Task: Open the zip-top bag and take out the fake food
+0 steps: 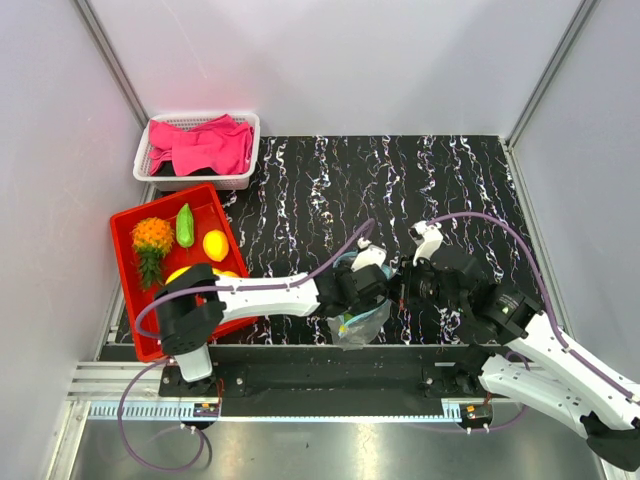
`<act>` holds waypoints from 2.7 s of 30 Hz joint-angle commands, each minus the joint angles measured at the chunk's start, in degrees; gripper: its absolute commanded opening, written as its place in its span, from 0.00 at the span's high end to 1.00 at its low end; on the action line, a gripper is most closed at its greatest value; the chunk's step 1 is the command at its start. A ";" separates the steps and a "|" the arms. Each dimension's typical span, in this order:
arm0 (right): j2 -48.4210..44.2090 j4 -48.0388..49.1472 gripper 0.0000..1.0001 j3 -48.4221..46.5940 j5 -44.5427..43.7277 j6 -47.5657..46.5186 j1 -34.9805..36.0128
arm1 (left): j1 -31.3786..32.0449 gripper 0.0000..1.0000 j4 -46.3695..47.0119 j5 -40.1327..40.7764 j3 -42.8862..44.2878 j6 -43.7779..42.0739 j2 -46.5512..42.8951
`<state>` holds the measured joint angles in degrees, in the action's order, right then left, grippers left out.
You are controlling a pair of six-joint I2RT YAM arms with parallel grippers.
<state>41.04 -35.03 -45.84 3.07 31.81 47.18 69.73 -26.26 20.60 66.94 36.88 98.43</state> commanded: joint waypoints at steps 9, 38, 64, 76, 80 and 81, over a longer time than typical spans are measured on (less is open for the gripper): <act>-0.17 1.19 1.00 0.23 0.18 -0.08 -0.07 | 0.05 0.56 1.21 2.87 2.67 -2.08 6.87; 0.89 1.19 1.00 1.55 -2.81 -0.26 -0.07 | 0.14 1.00 1.65 -5.57 -2.77 -3.84 -22.57; 2.56 2.24 1.00 1.90 -2.46 -0.96 -0.07 | -0.30 1.00 -2.20 2.15 11.36 -17.63 -42.09; 2.64 2.42 1.00 2.08 -2.46 -0.79 -0.07 | -22.07 1.00 -26.46 23.00 12.35 -20.01 -49.56; 2.65 2.42 1.00 1.99 -2.37 -0.88 0.02 | -35.33 1.00 -32.52 21.15 6.29 -14.22 -48.34; 2.65 2.33 1.00 2.07 -2.45 -0.70 0.02 | -36.85 1.00 -33.32 21.23 3.14 -12.55 -47.99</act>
<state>43.62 -34.74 -43.70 1.08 31.73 46.83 39.31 -52.38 40.51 76.44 19.53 48.62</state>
